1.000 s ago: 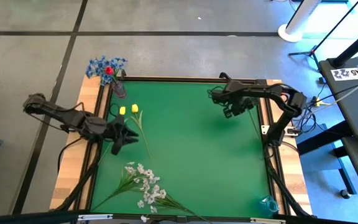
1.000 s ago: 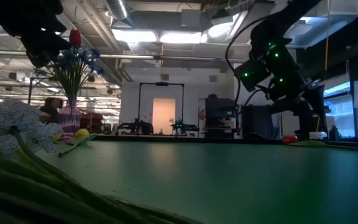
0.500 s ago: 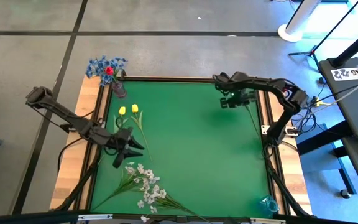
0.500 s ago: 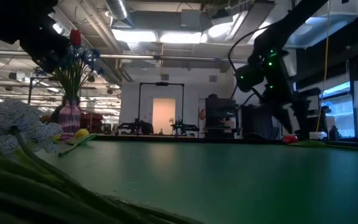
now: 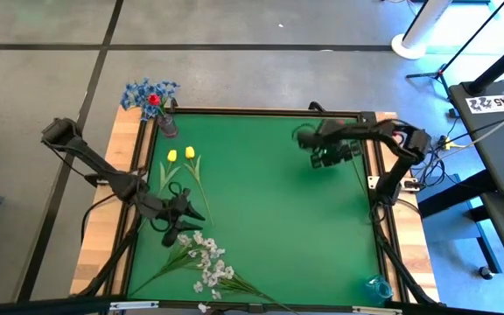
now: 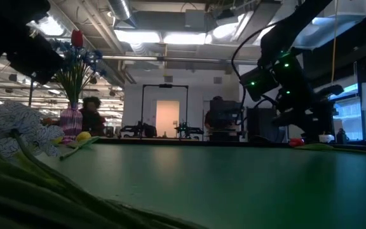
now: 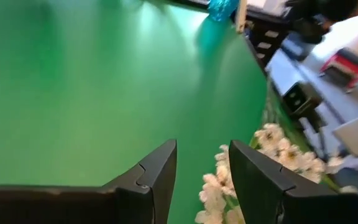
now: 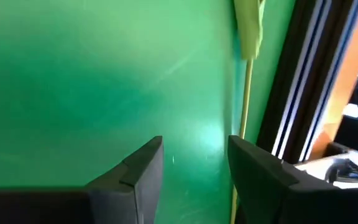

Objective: Sort flowers into vase by color
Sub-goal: Put the red flower into the purple vase

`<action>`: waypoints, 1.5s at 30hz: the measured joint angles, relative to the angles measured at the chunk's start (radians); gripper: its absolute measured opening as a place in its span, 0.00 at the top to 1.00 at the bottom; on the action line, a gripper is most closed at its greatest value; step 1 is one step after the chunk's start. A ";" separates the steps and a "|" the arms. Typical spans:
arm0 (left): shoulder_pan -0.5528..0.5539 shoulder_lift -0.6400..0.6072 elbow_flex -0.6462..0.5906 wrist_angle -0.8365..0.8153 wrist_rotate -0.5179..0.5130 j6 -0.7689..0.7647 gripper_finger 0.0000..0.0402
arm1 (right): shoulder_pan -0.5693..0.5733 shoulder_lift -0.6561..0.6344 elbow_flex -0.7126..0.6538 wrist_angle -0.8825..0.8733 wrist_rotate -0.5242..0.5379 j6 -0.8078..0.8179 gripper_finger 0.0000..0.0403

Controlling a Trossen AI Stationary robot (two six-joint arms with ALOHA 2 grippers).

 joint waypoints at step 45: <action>-0.184 0.230 0.000 0.256 -0.203 -0.001 0.64 | -0.412 -0.183 -0.314 0.300 -0.103 -0.538 0.83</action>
